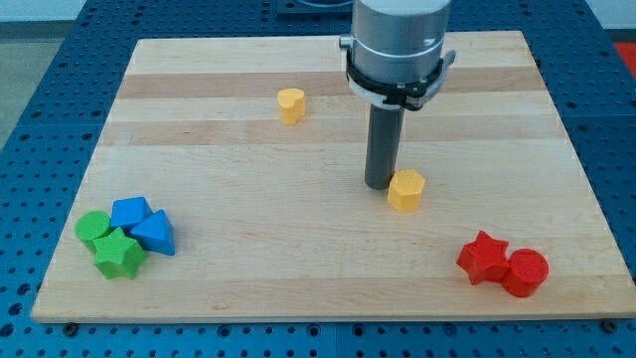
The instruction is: Slide yellow hexagon closer to red star
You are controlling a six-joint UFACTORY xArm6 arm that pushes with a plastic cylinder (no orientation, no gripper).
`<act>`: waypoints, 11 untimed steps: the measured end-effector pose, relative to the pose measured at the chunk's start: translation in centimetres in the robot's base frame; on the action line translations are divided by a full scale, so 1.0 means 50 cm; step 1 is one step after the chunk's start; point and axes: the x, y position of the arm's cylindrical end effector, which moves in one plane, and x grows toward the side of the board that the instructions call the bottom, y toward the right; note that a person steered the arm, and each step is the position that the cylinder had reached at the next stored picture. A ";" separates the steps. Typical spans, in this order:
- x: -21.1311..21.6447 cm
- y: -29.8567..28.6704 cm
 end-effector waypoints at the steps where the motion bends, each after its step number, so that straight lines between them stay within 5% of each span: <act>1: 0.036 0.004; 4: -0.022 0.048; 10: 0.060 0.169; 11: -0.039 0.169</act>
